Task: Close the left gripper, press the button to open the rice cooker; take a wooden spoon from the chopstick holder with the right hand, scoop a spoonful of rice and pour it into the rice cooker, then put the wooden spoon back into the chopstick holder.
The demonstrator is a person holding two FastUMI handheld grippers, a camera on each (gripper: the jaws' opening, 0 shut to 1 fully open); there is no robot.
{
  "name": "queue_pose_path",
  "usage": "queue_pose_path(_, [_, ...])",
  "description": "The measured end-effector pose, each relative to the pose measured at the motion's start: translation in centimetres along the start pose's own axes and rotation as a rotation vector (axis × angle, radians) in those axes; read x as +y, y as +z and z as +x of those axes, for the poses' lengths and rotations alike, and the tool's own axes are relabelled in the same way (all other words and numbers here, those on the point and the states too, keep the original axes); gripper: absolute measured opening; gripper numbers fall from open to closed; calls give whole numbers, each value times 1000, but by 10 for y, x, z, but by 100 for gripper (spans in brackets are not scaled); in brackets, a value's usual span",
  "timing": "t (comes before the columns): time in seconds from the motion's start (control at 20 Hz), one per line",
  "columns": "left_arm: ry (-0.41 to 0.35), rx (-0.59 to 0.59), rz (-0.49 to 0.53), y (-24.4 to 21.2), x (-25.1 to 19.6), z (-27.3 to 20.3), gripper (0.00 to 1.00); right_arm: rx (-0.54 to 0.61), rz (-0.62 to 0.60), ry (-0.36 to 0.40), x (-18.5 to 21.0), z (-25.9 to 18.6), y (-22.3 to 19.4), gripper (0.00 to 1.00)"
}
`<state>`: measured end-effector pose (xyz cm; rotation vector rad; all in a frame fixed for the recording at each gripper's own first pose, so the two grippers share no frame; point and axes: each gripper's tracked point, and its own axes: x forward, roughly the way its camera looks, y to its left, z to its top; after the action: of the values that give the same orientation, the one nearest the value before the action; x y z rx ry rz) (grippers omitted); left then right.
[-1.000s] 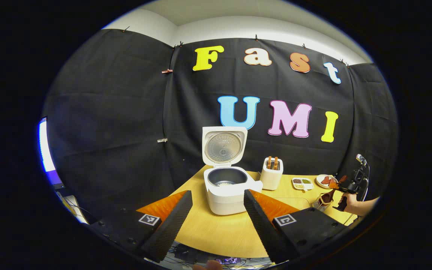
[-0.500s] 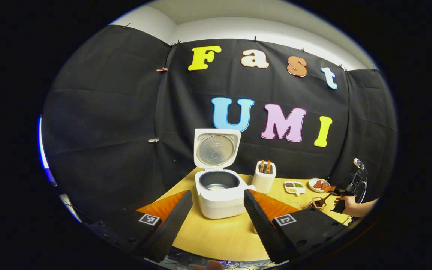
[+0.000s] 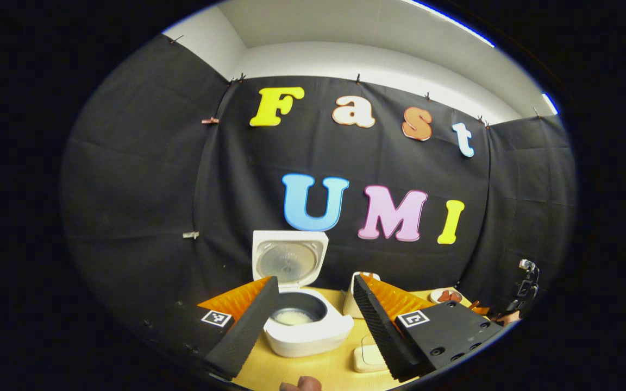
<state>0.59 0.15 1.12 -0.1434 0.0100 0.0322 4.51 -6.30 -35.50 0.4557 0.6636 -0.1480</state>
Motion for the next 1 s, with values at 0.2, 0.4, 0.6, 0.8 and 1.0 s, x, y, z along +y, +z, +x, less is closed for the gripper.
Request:
queue_pose_path(0.2, [-31,-85,9,34,13,71,95,-89,-21,-30,-9,-57,31,96])
queue_pose_path(0.4, [-24,-140,-6,58,34,146,95,-215,-111,-45,-6,-117,67,97])
queue_pose_path(0.6, [-11,-180,-1,73,57,217,94,-352,-114,6,27,-168,96,98])
queue_pose_path(0.8, [33,-180,18,71,78,286,95,-502,-201,-18,43,-206,120,98])
queue_pose_path(1.0, [80,-155,78,52,93,345,94,-493,-291,-66,48,-218,112,98])
